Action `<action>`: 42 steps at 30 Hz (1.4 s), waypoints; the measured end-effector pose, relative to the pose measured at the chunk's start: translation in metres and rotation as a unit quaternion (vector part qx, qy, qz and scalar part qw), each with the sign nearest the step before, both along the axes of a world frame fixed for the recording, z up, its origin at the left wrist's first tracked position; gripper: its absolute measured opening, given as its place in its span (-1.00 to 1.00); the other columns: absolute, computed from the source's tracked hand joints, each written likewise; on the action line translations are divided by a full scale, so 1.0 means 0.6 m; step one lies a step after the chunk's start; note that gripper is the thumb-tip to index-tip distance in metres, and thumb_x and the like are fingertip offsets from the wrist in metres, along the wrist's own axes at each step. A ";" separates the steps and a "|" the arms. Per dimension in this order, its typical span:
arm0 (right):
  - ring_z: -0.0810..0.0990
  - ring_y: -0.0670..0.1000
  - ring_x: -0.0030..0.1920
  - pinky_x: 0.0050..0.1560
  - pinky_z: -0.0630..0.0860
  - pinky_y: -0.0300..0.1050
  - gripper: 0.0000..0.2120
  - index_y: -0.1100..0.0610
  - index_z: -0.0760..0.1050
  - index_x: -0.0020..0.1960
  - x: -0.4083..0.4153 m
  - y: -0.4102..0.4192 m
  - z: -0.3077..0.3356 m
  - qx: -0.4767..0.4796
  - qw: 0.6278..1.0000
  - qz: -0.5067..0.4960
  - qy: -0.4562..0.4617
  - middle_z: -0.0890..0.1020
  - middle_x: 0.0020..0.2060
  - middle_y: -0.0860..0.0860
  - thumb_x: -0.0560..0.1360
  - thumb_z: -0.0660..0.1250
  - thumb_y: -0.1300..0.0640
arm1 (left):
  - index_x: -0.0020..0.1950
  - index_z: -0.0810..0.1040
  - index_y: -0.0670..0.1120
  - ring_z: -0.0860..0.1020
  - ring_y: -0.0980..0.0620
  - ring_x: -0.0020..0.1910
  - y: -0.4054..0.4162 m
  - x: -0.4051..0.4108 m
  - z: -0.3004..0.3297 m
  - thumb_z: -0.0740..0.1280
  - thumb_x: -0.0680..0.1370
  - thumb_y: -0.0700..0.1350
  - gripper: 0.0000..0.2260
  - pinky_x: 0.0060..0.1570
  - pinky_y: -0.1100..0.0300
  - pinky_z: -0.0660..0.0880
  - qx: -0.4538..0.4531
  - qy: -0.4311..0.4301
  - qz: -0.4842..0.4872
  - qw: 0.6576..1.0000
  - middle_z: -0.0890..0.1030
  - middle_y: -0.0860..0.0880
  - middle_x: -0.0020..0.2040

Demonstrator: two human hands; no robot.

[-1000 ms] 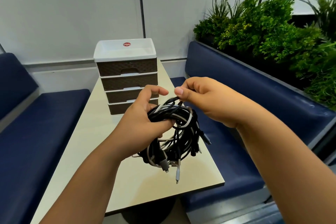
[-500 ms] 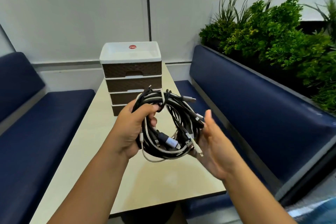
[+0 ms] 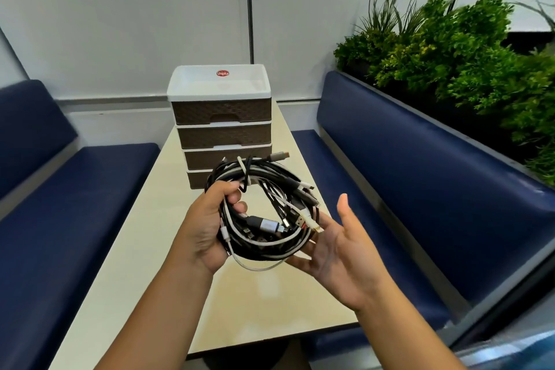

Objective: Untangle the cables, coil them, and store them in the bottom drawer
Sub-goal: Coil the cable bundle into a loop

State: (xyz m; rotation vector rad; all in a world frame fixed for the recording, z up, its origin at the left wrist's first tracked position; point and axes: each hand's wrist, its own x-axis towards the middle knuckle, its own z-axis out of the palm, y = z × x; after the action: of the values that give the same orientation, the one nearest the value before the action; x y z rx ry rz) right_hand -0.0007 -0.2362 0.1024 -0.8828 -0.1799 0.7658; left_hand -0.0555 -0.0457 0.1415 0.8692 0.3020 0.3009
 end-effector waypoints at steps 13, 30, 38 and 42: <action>0.54 0.24 0.28 0.24 0.50 0.23 -0.62 0.11 0.53 0.31 -0.003 0.069 -0.119 -0.095 0.992 -0.027 0.083 0.61 0.22 0.20 0.65 0.12 -0.04 | -0.23 0.44 -0.02 0.43 0.13 -0.46 0.033 -0.003 -0.152 0.36 0.51 -0.10 -0.85 -0.41 0.29 0.39 -0.049 0.129 0.021 0.990 0.40 0.08 -0.42; 0.66 0.10 0.04 -0.05 0.59 0.02 -0.66 0.08 0.55 0.20 -0.009 0.144 -0.244 -0.293 0.948 -0.051 0.114 0.70 0.05 0.10 0.68 0.05 0.00 | -0.02 0.63 -0.10 0.63 -0.08 -0.03 0.090 -0.032 -0.317 0.15 0.64 0.07 -0.66 0.04 -0.01 0.51 0.105 0.305 0.075 0.944 0.71 -0.12 -0.11; 0.55 0.03 0.18 0.27 0.45 0.00 -0.69 0.03 0.49 0.24 0.001 0.164 -0.247 -0.379 0.921 -0.083 -0.019 0.61 0.15 0.00 0.67 0.05 -0.02 | -0.26 0.44 -0.14 0.50 -0.15 -0.01 0.121 -0.015 -0.343 0.11 0.64 0.04 -0.63 0.11 -0.06 0.44 0.383 0.362 0.133 0.840 0.54 -0.06 -0.18; 0.53 0.04 0.16 0.27 0.43 0.02 -0.72 -0.03 0.51 0.14 0.008 0.165 -0.258 -0.443 0.885 -0.088 -0.109 0.60 0.13 0.01 0.67 0.04 -0.05 | -0.22 0.42 -0.16 0.40 -0.19 0.12 0.132 -0.013 -0.367 0.08 0.64 0.06 -0.62 0.09 -0.03 0.35 0.459 0.375 0.117 0.797 0.49 -0.09 -0.09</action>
State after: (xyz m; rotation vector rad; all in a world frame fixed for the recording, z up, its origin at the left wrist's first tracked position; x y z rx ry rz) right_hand 0.0041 -0.1375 -0.0527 -1.8362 0.0718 0.5601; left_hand -0.0630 0.0337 -0.0789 1.9262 1.0666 0.3184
